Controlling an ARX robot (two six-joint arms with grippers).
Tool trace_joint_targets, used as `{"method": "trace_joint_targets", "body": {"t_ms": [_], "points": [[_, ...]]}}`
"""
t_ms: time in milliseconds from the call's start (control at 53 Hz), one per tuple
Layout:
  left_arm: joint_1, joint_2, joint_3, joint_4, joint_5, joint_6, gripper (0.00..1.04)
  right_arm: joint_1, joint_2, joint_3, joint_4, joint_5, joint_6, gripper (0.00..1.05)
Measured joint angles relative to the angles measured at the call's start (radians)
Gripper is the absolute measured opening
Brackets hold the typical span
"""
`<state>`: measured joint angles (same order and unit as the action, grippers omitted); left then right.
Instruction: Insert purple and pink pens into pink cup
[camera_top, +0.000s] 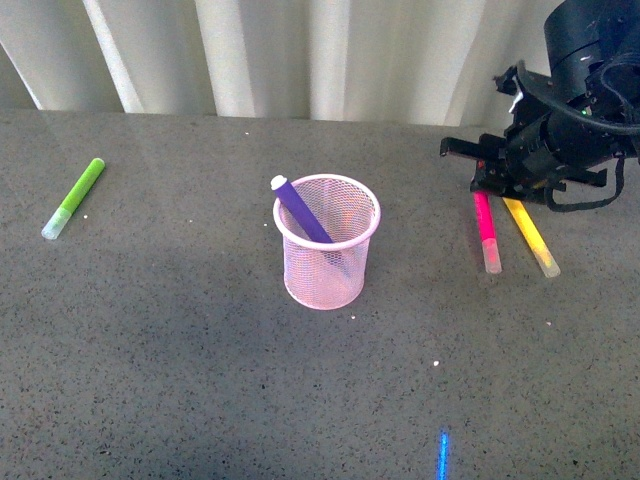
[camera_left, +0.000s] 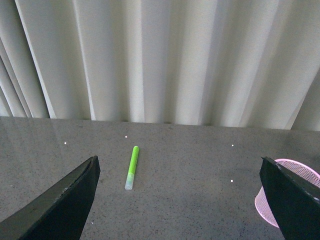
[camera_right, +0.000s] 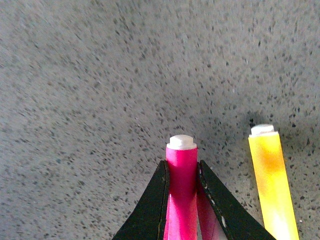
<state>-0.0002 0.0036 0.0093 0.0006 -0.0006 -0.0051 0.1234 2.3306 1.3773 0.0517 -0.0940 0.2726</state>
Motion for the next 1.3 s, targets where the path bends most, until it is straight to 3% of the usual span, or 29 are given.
{"method": "trace_joint_targets", "body": {"t_ms": [151,302,434,528,792,1302], "points": [[0.000,0.000,0.000,0.000,0.000,0.000,0.98,0.011,-0.126,-0.156,0.288,-0.053,0.027,0.11],[0.000,0.000,0.000,0.000,0.000,0.000,0.98,0.057,-0.354,-0.385,0.679,-0.155,0.061,0.11],[0.000,0.000,0.000,0.000,0.000,0.000,0.98,0.154,-0.563,-0.603,1.009,-0.195,0.065,0.11],[0.000,0.000,0.000,0.000,0.000,0.000,0.98,0.230,-0.587,-0.685,1.143,-0.190,0.019,0.11],[0.000,0.000,0.000,0.000,0.000,0.000,0.98,0.331,-0.443,-0.618,1.142,-0.116,-0.132,0.11],[0.000,0.000,0.000,0.000,0.000,0.000,0.98,0.338,-0.231,-0.420,1.064,-0.131,-0.262,0.11]]}}
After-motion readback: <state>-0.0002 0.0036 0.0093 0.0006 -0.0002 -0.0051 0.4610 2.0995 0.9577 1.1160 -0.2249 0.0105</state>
